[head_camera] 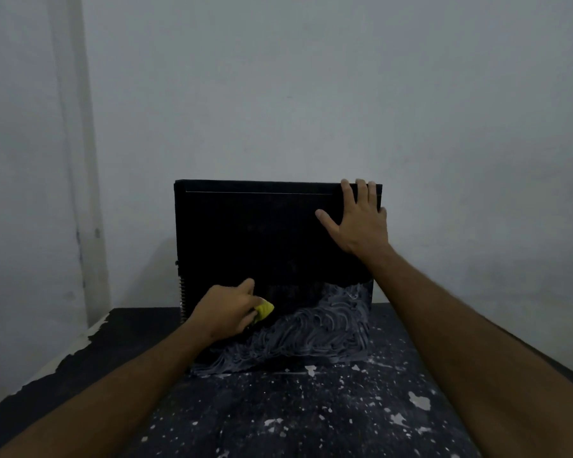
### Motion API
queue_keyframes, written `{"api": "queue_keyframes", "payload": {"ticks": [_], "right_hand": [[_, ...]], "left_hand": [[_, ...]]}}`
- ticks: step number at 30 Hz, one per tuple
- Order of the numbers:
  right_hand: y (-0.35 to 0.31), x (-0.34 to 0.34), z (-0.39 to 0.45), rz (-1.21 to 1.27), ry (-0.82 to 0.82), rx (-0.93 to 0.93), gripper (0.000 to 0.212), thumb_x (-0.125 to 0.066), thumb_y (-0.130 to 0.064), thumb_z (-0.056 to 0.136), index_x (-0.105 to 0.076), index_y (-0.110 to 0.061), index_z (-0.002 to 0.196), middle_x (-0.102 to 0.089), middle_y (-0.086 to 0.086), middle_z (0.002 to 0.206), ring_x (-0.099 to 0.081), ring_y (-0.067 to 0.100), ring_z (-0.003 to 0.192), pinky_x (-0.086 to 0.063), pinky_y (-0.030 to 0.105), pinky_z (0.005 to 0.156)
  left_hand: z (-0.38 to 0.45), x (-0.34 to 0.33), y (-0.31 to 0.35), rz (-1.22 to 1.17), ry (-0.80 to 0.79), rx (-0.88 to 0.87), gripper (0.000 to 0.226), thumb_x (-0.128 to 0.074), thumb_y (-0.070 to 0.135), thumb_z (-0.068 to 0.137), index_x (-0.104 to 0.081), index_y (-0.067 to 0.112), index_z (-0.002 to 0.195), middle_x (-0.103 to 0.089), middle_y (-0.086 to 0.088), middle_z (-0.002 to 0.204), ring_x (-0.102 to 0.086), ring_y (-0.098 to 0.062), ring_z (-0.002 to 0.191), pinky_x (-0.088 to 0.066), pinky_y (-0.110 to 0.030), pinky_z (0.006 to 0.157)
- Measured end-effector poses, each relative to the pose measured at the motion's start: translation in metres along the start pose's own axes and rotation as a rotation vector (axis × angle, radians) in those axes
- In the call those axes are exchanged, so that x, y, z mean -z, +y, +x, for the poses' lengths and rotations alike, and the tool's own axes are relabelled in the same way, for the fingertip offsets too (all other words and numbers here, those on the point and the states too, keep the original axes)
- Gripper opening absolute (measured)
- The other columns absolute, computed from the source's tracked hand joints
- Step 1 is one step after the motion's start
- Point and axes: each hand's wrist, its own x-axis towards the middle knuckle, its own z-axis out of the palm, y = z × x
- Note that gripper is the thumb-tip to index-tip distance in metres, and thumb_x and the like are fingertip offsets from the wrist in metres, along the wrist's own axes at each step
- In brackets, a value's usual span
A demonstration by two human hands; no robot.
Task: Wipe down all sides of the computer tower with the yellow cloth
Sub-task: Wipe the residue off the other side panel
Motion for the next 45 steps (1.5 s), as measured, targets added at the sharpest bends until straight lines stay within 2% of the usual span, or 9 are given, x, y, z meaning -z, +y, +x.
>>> {"api": "queue_keyframes", "payload": {"ticks": [4, 8, 12, 15, 20, 23, 29, 40, 45], "right_hand": [[0.0, 0.001, 0.0, 0.015, -0.008, 0.004, 0.087, -0.03, -0.077, 0.095, -0.01, -0.025, 0.162, -0.005, 0.009, 0.17, 0.005, 0.029, 0.157, -0.021, 0.066, 0.118], [0.002, -0.001, -0.001, 0.023, 0.001, 0.007, 0.084, -0.03, -0.074, 0.097, -0.01, -0.025, 0.162, -0.005, 0.009, 0.17, 0.004, 0.03, 0.157, -0.021, 0.066, 0.118], [0.003, -0.002, 0.001, 0.019, -0.003, 0.025, 0.081, -0.03, -0.07, 0.098, -0.009, -0.025, 0.163, -0.005, 0.008, 0.17, 0.006, 0.03, 0.157, -0.016, 0.067, 0.119], [0.005, -0.007, 0.001, 0.01, -0.014, 0.025, 0.079, -0.032, -0.066, 0.1, -0.008, -0.025, 0.163, -0.003, 0.011, 0.17, 0.006, 0.032, 0.157, -0.008, 0.068, 0.12], [-0.004, -0.019, -0.028, -0.013, 0.281, 0.331, 0.042, -0.054, -0.041, 0.095, -0.059, -0.015, 0.128, -0.055, 0.014, 0.129, -0.052, 0.037, 0.12, -0.045, 0.053, 0.094], [-0.02, -0.023, -0.054, 0.277, -0.068, 0.491, 0.014, -0.061, -0.031, 0.095, -0.067, -0.019, 0.094, -0.065, -0.002, 0.086, -0.062, 0.02, 0.077, -0.054, 0.045, 0.067], [-0.034, -0.032, -0.083, 0.605, -0.542, 0.261, 0.031, -0.066, -0.046, 0.096, -0.076, -0.021, 0.11, -0.073, 0.0, 0.085, -0.068, 0.016, 0.075, -0.058, 0.045, 0.067], [-0.043, -0.038, -0.097, 1.012, -0.455, -0.077, 0.039, -0.082, -0.037, 0.086, -0.065, -0.02, 0.117, -0.07, 0.001, 0.109, -0.071, 0.014, 0.097, -0.062, 0.043, 0.084], [-0.021, -0.033, -0.098, 0.92, -0.342, 0.024, 0.024, -0.078, -0.019, 0.09, -0.071, -0.014, 0.113, -0.072, 0.003, 0.103, -0.071, 0.01, 0.089, -0.059, 0.03, 0.075]], "left_hand": [[0.009, 0.01, -0.001, -0.148, 0.128, 0.263, 0.022, -0.07, 0.035, 0.092, -0.072, 0.024, 0.111, -0.052, 0.001, 0.091, -0.051, -0.019, 0.05, -0.034, -0.024, 0.039], [0.009, -0.006, 0.007, -0.002, -0.009, -0.004, 0.026, -0.074, 0.04, 0.087, -0.075, 0.029, 0.11, -0.051, 0.003, 0.09, -0.051, -0.016, 0.049, -0.034, -0.024, 0.04], [0.011, 0.002, 0.01, -0.168, 0.133, 0.287, 0.028, -0.075, 0.035, 0.09, -0.072, 0.023, 0.114, -0.051, 0.001, 0.092, -0.05, -0.018, 0.05, -0.036, -0.025, 0.039], [0.009, -0.01, 0.019, -0.024, -0.03, 0.153, 0.033, -0.062, 0.044, 0.096, -0.07, 0.024, 0.122, -0.053, 0.0, 0.101, -0.057, -0.021, 0.06, -0.04, -0.029, 0.047], [0.004, -0.015, 0.026, -0.335, 0.037, 0.4, 0.044, -0.06, 0.051, 0.095, -0.071, 0.021, 0.125, -0.063, 0.003, 0.103, -0.065, -0.019, 0.082, -0.053, -0.033, 0.065], [0.016, -0.004, 0.041, -0.654, 0.089, 0.54, 0.041, -0.073, 0.045, 0.093, -0.068, 0.022, 0.126, -0.066, 0.008, 0.111, -0.062, -0.008, 0.099, -0.052, -0.023, 0.081], [0.04, 0.019, 0.051, -1.177, 0.144, 0.775, 0.042, -0.084, 0.025, 0.084, -0.06, 0.019, 0.118, -0.065, 0.01, 0.106, -0.065, -0.001, 0.092, -0.052, -0.011, 0.066], [0.041, 0.029, 0.055, -1.399, 0.074, 0.503, 0.065, -0.085, -0.001, 0.079, -0.053, 0.02, 0.131, -0.063, 0.005, 0.128, -0.065, -0.007, 0.114, -0.057, -0.024, 0.087], [0.041, 0.042, 0.031, -0.84, -0.053, 0.284, 0.066, -0.074, 0.054, 0.077, -0.049, 0.05, 0.137, -0.047, 0.02, 0.13, -0.043, -0.008, 0.121, -0.04, -0.027, 0.102]]}}
